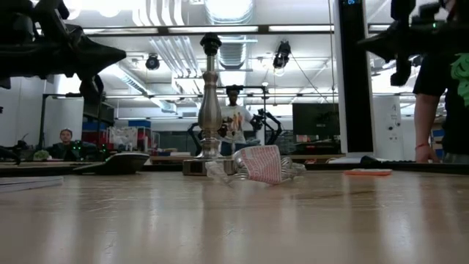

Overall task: Screw lightbulb
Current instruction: Return to Home Position

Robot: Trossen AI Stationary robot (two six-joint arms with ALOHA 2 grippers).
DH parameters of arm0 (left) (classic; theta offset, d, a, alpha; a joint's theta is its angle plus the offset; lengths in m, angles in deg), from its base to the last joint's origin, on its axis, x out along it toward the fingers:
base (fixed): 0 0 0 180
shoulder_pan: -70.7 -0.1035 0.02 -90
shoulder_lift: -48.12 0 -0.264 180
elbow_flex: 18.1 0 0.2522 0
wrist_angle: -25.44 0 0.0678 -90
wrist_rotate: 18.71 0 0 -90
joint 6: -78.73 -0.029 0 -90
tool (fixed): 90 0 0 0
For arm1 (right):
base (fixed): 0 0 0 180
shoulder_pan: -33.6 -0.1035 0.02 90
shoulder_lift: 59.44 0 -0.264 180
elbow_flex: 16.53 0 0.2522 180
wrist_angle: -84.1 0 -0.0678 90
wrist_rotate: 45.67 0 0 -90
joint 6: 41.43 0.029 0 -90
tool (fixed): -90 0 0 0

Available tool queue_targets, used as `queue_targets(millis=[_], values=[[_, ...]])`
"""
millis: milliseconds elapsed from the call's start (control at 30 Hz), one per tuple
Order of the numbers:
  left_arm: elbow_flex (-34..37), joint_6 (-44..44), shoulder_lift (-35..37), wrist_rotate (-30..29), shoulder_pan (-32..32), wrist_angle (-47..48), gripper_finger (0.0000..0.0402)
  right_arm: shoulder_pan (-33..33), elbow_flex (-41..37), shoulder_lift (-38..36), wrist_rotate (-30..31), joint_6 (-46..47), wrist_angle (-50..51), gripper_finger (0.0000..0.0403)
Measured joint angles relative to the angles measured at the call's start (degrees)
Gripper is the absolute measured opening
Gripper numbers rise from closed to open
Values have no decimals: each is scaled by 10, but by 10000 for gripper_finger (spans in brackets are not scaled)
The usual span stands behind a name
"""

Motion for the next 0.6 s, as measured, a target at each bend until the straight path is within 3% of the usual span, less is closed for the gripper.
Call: queue_targets(millis=[167, 300, 600], values=[[0, 0, -1, -1, 0, -1, 0, 0, -74, -18, -11, 51, -95, 2], [0, -2, -12, -1, 0, -1, 0, 0, -90, -33, -27, 67, -104, 2], [0, -1, -49, 0, 0, 2, 0, 0, -89, -36, -153, 103, -82, 2]])
